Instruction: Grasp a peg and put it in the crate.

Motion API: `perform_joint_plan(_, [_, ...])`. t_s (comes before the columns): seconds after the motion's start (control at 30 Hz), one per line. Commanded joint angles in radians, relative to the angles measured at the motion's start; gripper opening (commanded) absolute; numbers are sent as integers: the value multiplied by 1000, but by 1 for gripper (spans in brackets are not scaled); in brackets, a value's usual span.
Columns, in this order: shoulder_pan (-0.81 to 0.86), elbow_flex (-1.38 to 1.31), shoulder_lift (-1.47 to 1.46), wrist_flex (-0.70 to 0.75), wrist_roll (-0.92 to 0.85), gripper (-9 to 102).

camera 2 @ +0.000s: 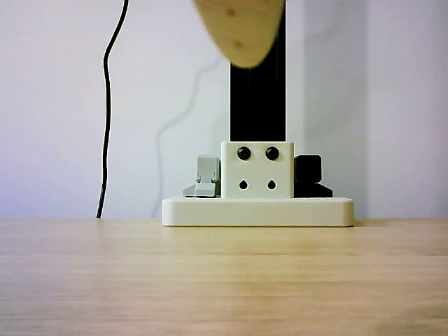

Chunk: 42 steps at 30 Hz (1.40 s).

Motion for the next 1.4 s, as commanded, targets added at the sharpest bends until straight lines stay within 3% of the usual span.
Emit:
perform_joint_plan(0.0, [-3,-11,17,0,9,-1])
perform_joint_plan(0.87, [-5,-14,5,-15,6,0])
perform_joint_plan(1.03, [-6,-63,-140,-48,-6,0])
perform_joint_plan(1.17, [-6,-153,-353,-103,-166,0])
perform_joint_plan(1.37, [-6,-379,-669,-175,-670,-1])
